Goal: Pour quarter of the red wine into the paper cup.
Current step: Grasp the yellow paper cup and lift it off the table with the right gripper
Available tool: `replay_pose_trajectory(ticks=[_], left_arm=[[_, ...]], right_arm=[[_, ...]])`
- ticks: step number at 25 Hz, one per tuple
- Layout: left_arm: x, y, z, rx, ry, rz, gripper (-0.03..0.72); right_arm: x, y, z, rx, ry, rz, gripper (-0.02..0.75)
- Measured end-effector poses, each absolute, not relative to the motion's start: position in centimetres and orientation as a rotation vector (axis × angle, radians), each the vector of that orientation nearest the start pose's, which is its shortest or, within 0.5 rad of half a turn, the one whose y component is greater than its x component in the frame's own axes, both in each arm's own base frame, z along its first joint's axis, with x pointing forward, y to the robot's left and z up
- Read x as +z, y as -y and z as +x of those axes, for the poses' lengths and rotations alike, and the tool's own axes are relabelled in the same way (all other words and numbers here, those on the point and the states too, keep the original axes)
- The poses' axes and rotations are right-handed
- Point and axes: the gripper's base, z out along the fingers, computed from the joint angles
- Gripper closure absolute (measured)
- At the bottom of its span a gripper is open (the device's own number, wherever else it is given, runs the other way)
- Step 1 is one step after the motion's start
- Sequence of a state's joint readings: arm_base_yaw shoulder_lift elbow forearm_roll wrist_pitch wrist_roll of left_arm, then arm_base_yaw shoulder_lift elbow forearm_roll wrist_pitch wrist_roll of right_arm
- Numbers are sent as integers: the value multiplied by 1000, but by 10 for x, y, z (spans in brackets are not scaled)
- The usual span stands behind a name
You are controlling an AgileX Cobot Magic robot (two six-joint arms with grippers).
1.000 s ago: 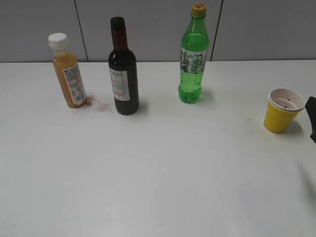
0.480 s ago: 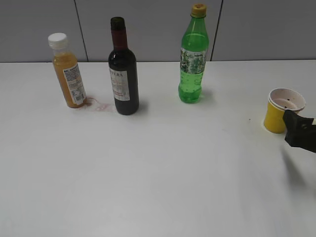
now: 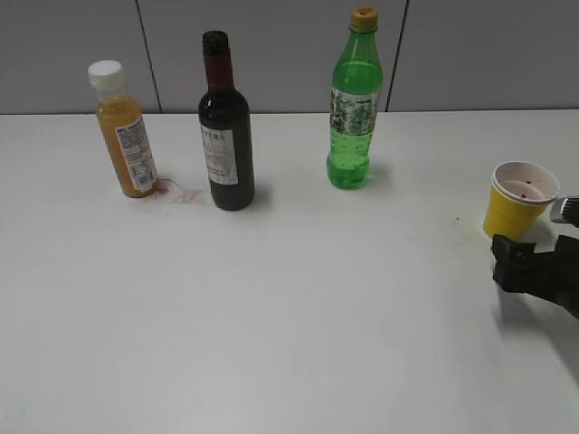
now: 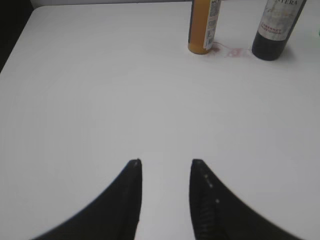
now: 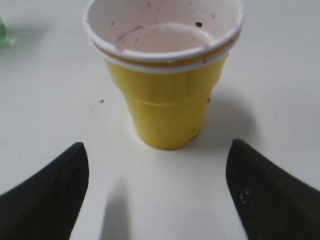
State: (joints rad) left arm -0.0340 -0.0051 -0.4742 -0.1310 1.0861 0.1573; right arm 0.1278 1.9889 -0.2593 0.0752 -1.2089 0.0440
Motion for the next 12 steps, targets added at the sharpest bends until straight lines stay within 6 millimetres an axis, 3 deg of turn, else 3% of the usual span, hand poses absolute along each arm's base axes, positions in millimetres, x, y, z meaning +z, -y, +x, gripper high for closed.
replay_pose_trajectory(ticks=[12], left_arm=[[269,10,-5,-84,-2074,205,449]], right_arm=[[49,-27,268,65,-2010,29,81]])
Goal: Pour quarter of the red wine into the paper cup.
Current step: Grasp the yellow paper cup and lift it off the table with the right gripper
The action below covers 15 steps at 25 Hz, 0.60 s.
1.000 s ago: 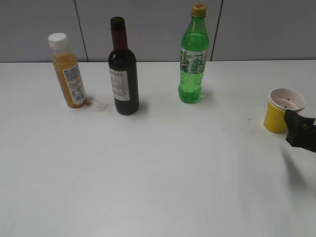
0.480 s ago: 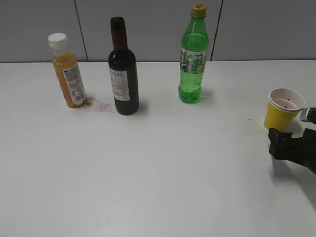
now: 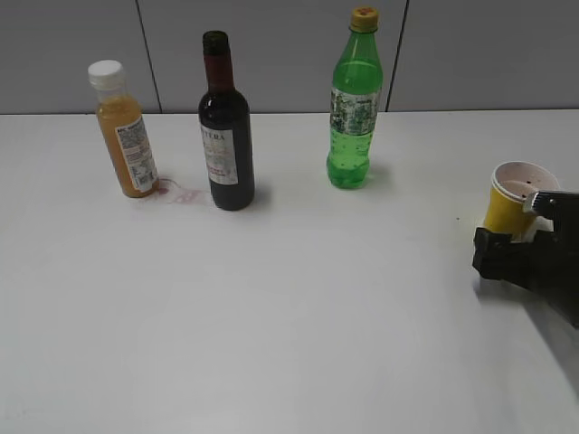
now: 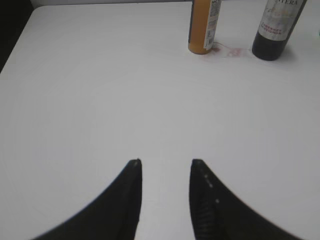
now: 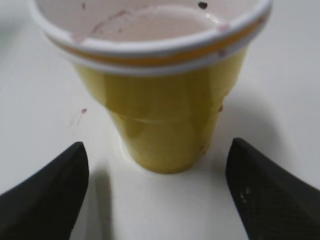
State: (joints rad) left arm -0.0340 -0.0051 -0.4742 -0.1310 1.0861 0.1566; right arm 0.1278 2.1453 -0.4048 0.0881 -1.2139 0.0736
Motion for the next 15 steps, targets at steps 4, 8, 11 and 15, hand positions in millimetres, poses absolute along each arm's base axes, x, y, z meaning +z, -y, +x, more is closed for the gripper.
replay_pose_trajectory(ticks=[4,8,11,15], left_arm=[[269,10,-5,-84,-2074,205,449],[269,10,-5,-84,-2074,204,449],[269,10,-5,-84,-2074,205,449],[269,10,-5,-84,-2074,205,449]], right_arm=[[46,-26,275,51,-1990,49,82],[41,-24,282,31,-1970,76,89],[37,-25,288,26,-1949,77,91],[31,-25,294,21,-1925,72,99]])
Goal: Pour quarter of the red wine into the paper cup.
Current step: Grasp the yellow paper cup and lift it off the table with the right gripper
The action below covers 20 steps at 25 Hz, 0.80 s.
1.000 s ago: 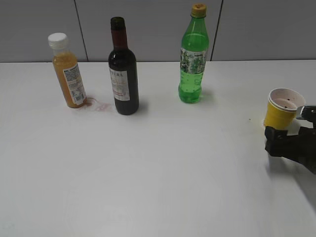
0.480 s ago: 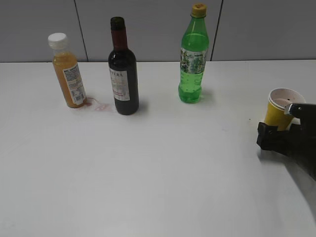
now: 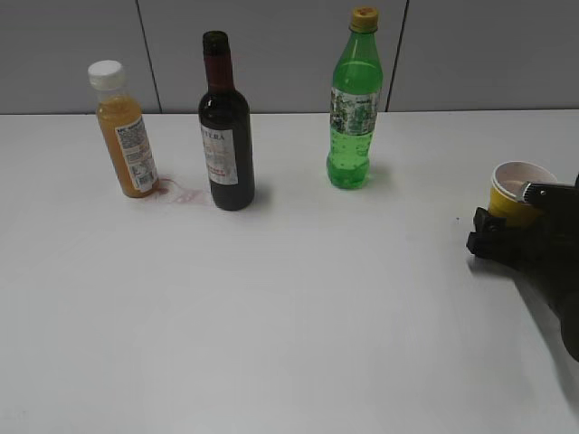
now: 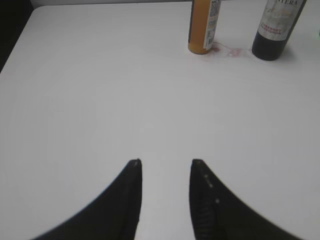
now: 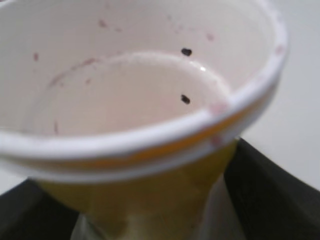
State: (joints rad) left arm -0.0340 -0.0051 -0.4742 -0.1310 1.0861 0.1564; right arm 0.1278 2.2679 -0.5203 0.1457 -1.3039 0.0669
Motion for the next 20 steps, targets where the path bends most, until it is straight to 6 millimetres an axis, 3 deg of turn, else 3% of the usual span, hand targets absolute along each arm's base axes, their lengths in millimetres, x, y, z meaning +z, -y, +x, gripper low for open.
replay_pose_trajectory(ticks=[11,20], left_arm=[[269,10,-5,-84,-2074,205,449],[269,10,-5,-84,-2074,204,449]], right_arm=[[28,-26,303,19,-1895,72,125],[27,-25,304,10,-1895,85,232]])
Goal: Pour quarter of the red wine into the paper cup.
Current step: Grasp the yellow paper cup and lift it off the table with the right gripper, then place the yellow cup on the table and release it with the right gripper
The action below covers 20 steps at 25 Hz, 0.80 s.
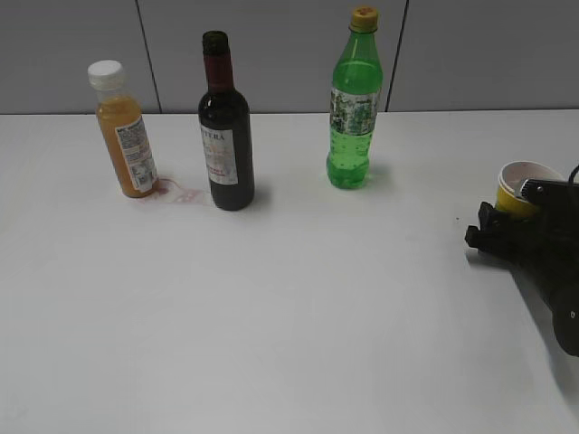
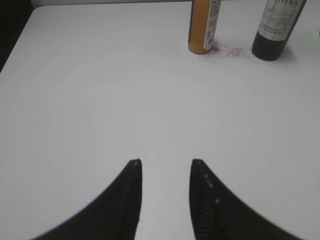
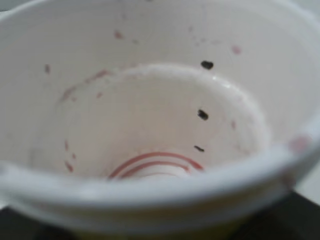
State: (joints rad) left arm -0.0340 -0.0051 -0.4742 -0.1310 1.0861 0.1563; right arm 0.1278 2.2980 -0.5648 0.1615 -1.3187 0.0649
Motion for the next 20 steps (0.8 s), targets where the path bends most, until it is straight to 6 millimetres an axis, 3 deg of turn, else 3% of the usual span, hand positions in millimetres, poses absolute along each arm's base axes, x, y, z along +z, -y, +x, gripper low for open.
replay_pose_trajectory(ticks=[3,10,15,20], left_arm=[[269,10,-5,-84,-2074,204,449],[269,10,-5,-83,-2074,205,449],[269,10,-5,-83,-2074,206,449],[269,10,-5,-84,-2074,205,449]], right_arm=[[27,-25,304,9,-1895,87,282],[39,-28,293,13,-1940,-9,285],[77,-39,287,105,-1868,-145,287],[110,-66,279,335,-1729,-422,288]])
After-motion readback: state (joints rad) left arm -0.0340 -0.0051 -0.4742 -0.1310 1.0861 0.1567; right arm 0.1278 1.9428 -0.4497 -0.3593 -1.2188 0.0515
